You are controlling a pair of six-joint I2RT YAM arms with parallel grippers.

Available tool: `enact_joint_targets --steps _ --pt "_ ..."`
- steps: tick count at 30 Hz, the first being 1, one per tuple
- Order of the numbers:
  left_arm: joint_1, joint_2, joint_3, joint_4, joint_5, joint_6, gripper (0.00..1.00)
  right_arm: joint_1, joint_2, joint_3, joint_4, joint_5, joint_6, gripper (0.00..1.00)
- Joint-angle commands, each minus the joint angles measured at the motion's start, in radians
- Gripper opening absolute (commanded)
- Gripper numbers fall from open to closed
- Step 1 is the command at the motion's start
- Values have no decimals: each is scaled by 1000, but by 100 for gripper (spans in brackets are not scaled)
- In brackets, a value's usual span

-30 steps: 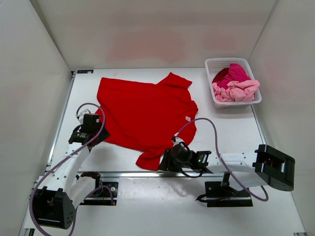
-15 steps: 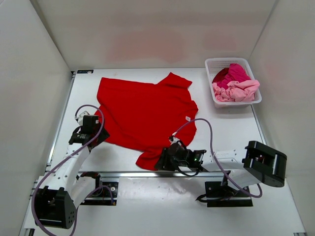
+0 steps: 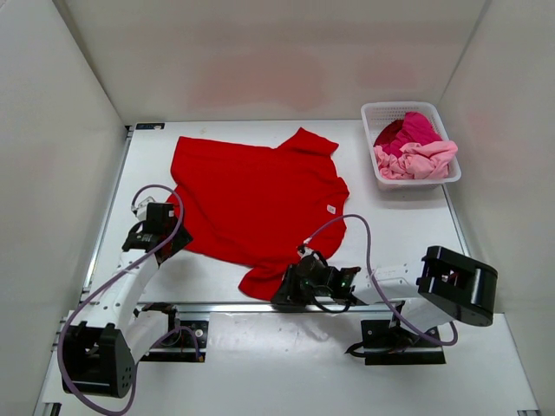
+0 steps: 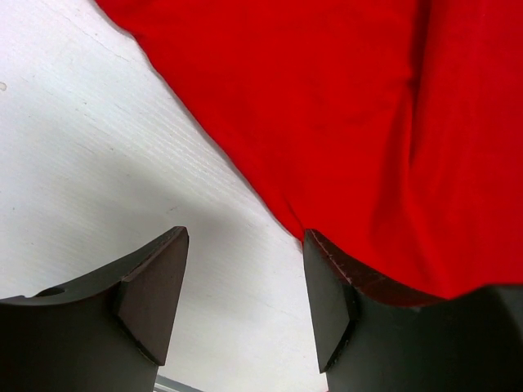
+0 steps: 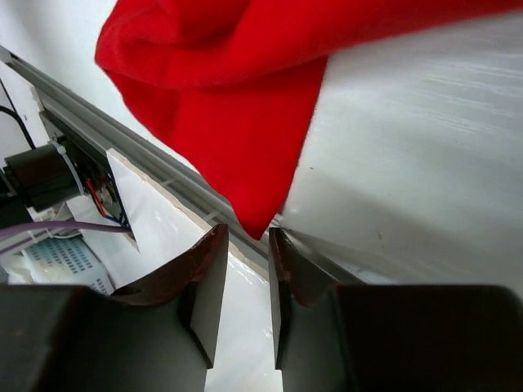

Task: Fold and stack the t-shirts
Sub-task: Pick up the flattened T-shirt from the center of the board.

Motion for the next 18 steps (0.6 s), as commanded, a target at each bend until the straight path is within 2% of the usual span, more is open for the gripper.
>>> enact_joint_targets --steps 1,4,8,12,18 --pt "9 -6 -5 17 -7 -16 69 -15 24 16 14 2 11 21" --pt "20 -7 -9 27 -5 -20 69 -31 32 20 39 -16 17 11" --pt "25 -6 -17 37 -7 -19 74 -43 12 16 41 -24 -1 0" --pt "38 3 -3 46 -21 -22 78 -71 -69 -4 -12 0 -32 0" --pt "81 22 -6 86 -18 -57 76 -101 -289 -82 -147 17 -77 1"
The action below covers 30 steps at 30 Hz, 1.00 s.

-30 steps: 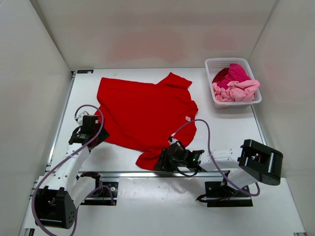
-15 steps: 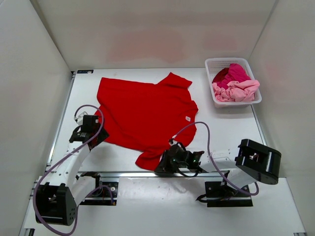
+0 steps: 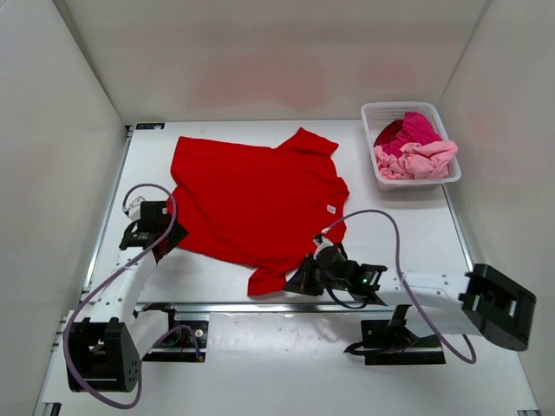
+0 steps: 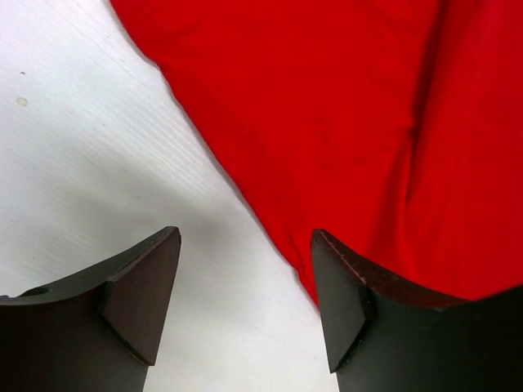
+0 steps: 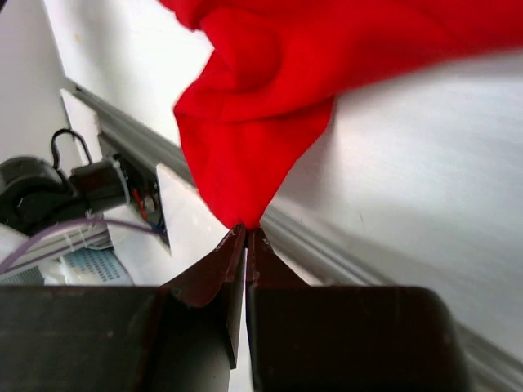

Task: Fold and stack the t-shirts
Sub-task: Pick up the flattened T-shirt from the center of the board.

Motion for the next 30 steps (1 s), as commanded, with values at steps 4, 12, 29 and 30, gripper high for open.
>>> enact_joint_targets --steps 4,12,29,30 --pt "103 15 -31 98 22 -69 68 10 -251 -114 -173 58 -18 0" --pt "181 67 -62 156 43 -137 63 -113 -549 -200 -387 56 -32 0" --pt "304 324 70 291 -7 -78 57 -214 -587 -93 -512 36 -130 0" --pt "304 344 74 296 -1 -87 54 -205 -578 -83 -506 42 -125 0"
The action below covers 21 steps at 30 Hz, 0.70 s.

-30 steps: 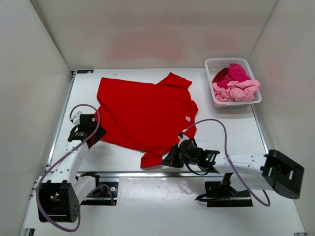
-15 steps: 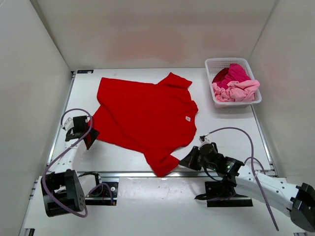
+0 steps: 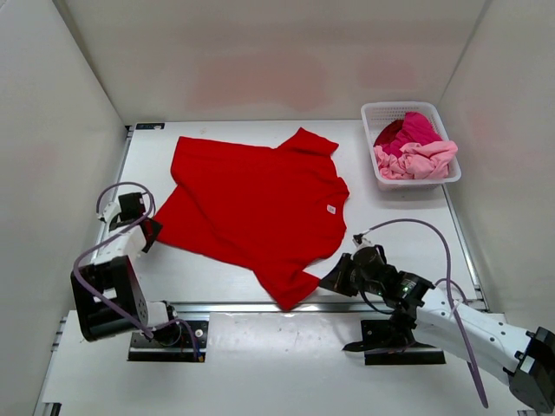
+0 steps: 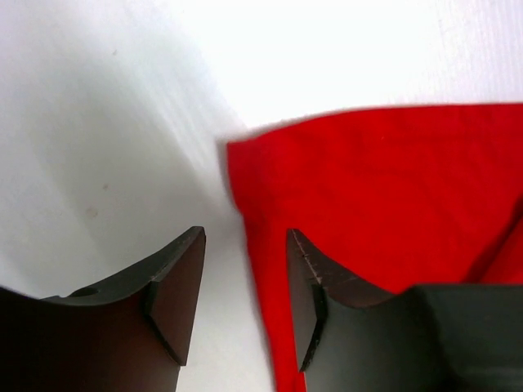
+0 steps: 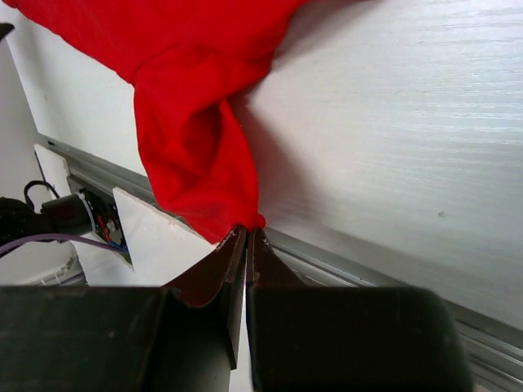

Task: Fold and stack the t-shirts
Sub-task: Pick up the flattened T-shirt from the center of the board.

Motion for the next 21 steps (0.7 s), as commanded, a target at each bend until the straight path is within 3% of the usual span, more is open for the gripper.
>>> enact_joint_targets --steps 1,7,10,12,16,21 --pt "16 40 45 73 27 -2 52 25 22 41 12 31 -11 0" --pt "25 86 -4 151 81 -47 36 53 13 58 -3 51 3 0" --pt "25 102 -15 186 103 -57 23 59 4 64 -26 67 15 0" --pt "24 106 -11 191 100 -53 21 55 -13 68 -46 70 14 0" --pt "45 129 3 191 101 -10 2 33 -33 89 -95 95 -2 0" --pt "39 39 21 122 98 68 0 -16 -82 98 -147 80 -20 1"
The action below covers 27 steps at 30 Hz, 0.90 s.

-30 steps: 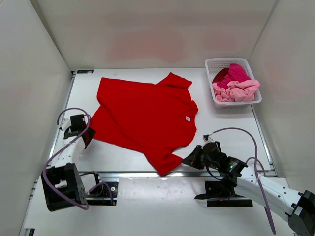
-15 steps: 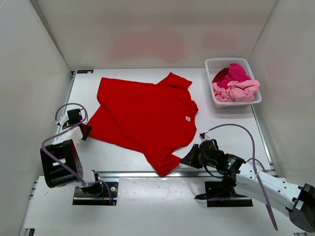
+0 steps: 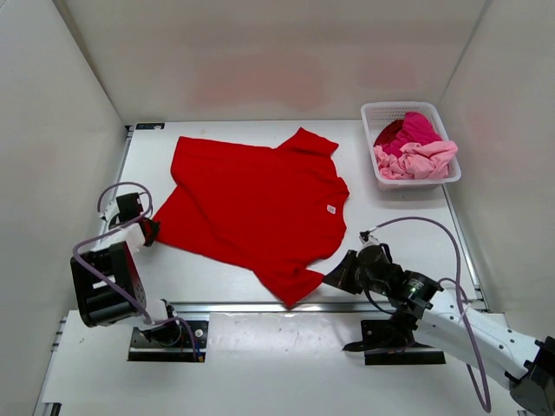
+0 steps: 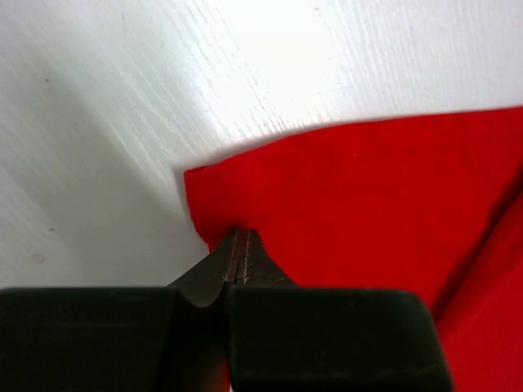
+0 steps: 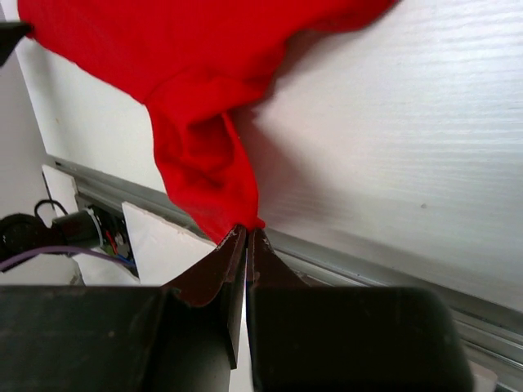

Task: Fold and stack the t-shirts
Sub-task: Pick up the flattened T-shirt from the center of the board.

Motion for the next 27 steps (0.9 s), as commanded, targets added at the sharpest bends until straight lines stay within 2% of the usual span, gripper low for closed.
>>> enact_joint_targets --steps 1,2,3,4,5,6,7,8,12,16,19,22,25,27 --pt "-12 -86 14 -41 -2 52 0 -29 -33 38 -46 18 -23 0" --pt "-12 -100 15 -68 -17 54 0 -37 -36 39 -45 -8 -24 1" --pt "-15 -108 17 -104 -54 51 4 -47 -36 36 -48 -11 -41 0" --pt "-12 -113 15 -112 -65 49 22 -51 -30 42 -51 -23 -46 0" --pt "-4 -114 21 -130 -99 55 34 -64 -25 53 -51 -29 -59 0" --pt "-12 -114 35 -153 -138 58 51 -64 -21 51 -51 -39 -69 0" --pt "-20 -113 32 -149 -143 68 59 -67 -13 63 -52 -42 -73 0" --pt "-21 -110 35 -150 -136 69 60 -67 -17 64 -52 -36 -73 0" --pt "54 -68 -11 -90 -36 25 48 -70 -16 65 -46 -45 -73 0" --pt "59 -22 6 -21 28 17 48 -98 -1 67 -45 -74 -92 0" --pt "63 28 33 -30 51 8 41 -107 -10 59 -42 -78 -86 0" --pt "77 50 17 -9 62 16 38 -120 -1 62 -42 -85 -90 0" --pt "79 53 -2 25 70 19 21 -127 9 80 -55 -83 -104 0" --pt "75 58 -3 48 82 19 2 -126 16 88 -68 -82 -109 0"
